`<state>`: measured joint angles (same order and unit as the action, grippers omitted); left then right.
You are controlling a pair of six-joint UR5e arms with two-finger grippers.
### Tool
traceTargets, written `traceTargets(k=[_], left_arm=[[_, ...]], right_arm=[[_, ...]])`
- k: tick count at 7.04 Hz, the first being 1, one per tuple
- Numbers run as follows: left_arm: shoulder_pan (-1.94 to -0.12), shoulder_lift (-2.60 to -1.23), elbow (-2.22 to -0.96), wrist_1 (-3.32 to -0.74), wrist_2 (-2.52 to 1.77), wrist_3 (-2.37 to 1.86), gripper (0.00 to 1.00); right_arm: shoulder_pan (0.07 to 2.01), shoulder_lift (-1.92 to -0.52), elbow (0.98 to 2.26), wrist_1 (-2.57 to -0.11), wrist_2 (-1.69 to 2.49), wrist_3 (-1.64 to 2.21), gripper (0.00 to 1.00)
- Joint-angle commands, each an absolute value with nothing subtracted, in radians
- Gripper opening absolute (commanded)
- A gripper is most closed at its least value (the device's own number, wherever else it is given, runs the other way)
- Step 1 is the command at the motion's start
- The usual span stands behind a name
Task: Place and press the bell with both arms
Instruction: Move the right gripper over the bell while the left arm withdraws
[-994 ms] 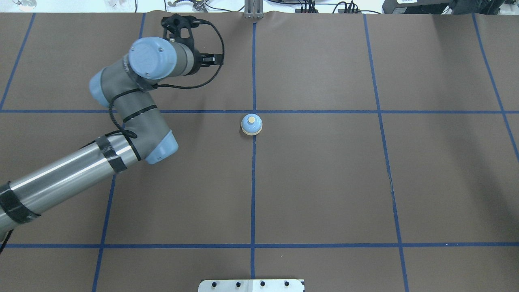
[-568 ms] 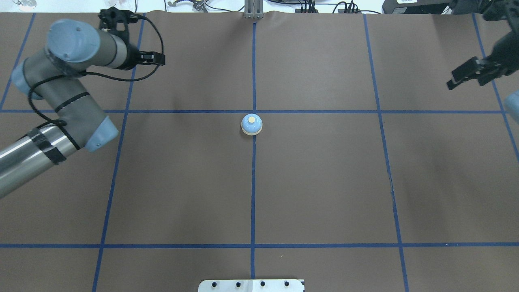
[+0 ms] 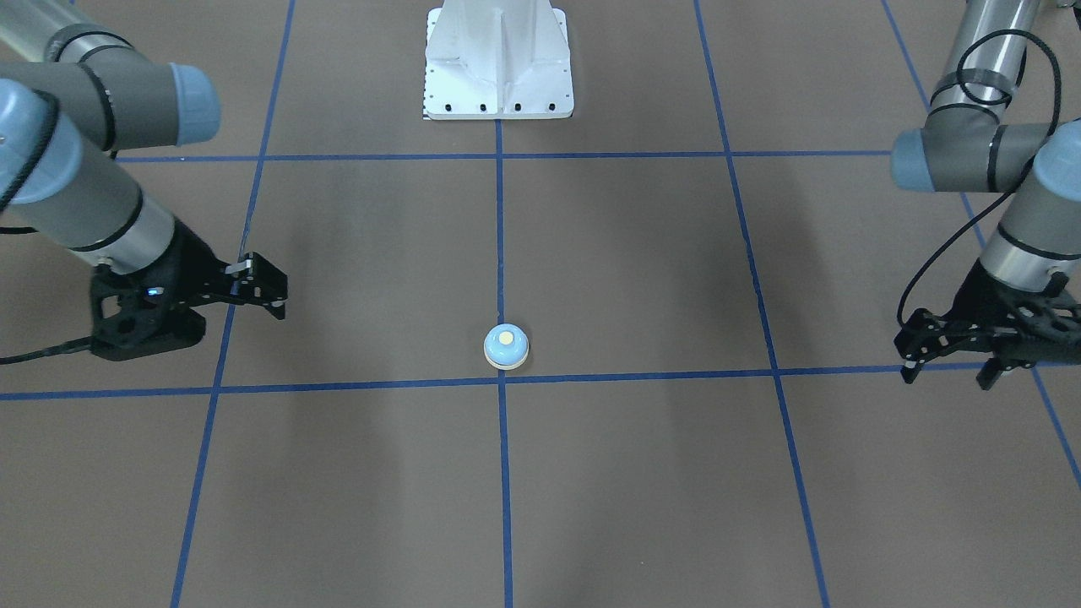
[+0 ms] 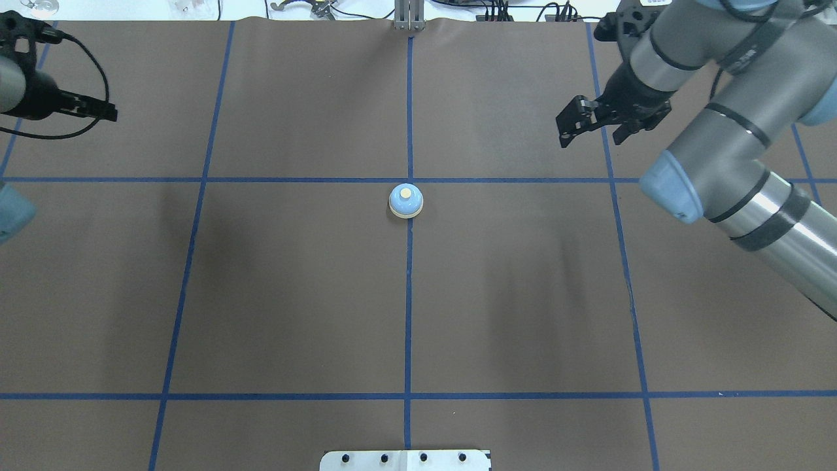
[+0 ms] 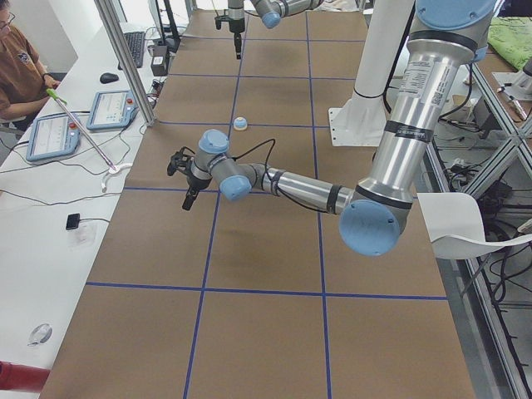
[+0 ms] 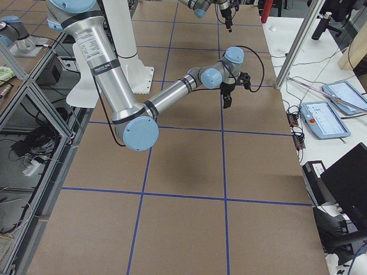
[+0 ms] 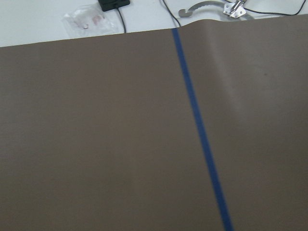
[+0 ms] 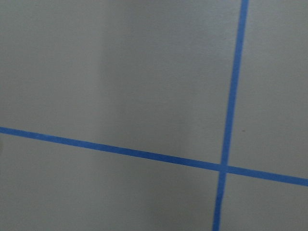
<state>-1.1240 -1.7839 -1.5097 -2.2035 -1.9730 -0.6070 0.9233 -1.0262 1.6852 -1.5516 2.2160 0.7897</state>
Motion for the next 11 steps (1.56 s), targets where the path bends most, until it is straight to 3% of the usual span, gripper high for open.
traceTargets(k=[1,4,8,9,10,11], left_arm=[[-1.218,-1.668,-1.570,-2.166,-2.029,-0.438,1.00],[-1.230,-1.593,-1.630,-2.161,-2.037,-0.405,1.00],[-1.236,-1.589,-1.631,-2.161,-2.037,-0.405,1.00],[-1.236,-1.589,-1.631,-2.161,-2.037,-0.405,1.00],[-1.236,-1.589,-1.631,-2.161,-2.037,-0.405,1.00],[-1.238,-1.588,-1.631,-2.161,-2.037,-0.405,1.00]], right_arm=[[0.812,-0.869,1.590,-1.546,2.113,1.004,1.00],[0.730,-0.666,1.358,-1.491,2.056,1.084,0.99],[0.635,-0.549,1.158,-1.424,1.948,1.095,0.97],[0.634,-0.549,1.158,-1.425,1.948,1.101,0.78],[0.634,-0.551,1.157,-1.427,1.948,1.145,0.33],[0.630,-0.551,1.152,-1.428,1.948,1.141,0.00]])
